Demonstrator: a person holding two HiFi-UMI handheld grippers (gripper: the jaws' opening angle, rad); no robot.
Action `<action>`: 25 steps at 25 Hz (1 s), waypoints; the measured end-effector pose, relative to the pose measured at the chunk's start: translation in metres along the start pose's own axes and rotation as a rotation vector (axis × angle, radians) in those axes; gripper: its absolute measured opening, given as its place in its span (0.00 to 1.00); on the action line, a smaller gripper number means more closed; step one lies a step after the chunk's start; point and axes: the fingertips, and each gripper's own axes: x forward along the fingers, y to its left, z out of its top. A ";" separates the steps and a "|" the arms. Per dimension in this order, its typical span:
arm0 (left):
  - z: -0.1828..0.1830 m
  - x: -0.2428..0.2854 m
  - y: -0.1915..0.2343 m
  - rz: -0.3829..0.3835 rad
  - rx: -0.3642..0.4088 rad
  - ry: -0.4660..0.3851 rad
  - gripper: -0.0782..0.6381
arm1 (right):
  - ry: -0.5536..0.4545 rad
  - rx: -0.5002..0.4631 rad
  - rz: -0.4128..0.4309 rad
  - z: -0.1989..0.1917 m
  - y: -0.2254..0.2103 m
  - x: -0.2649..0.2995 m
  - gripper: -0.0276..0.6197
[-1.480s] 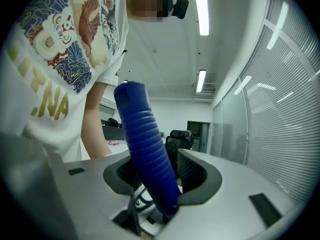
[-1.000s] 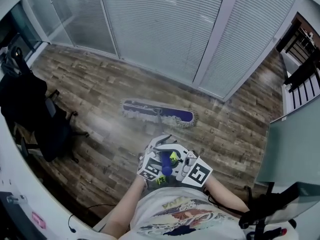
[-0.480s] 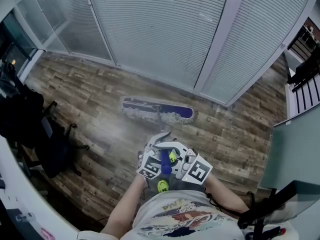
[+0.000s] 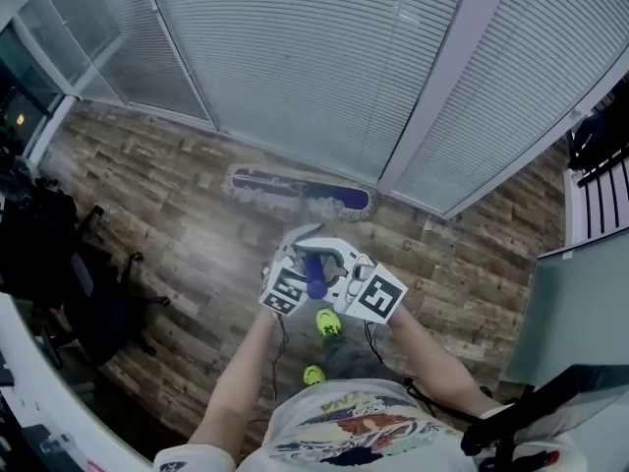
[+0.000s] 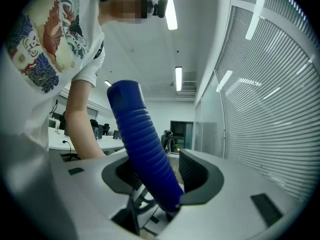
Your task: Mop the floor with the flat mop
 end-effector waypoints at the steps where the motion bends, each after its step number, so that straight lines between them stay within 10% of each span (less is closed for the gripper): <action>1: 0.001 0.007 0.008 0.004 0.000 0.001 0.27 | -0.009 -0.001 -0.003 -0.001 -0.010 0.002 0.35; 12: -0.002 -0.029 -0.011 0.036 -0.025 0.009 0.27 | -0.018 -0.012 -0.010 0.012 0.029 0.006 0.35; 25: -0.028 -0.209 -0.203 0.059 -0.047 0.010 0.27 | 0.047 0.013 0.056 0.041 0.292 -0.027 0.37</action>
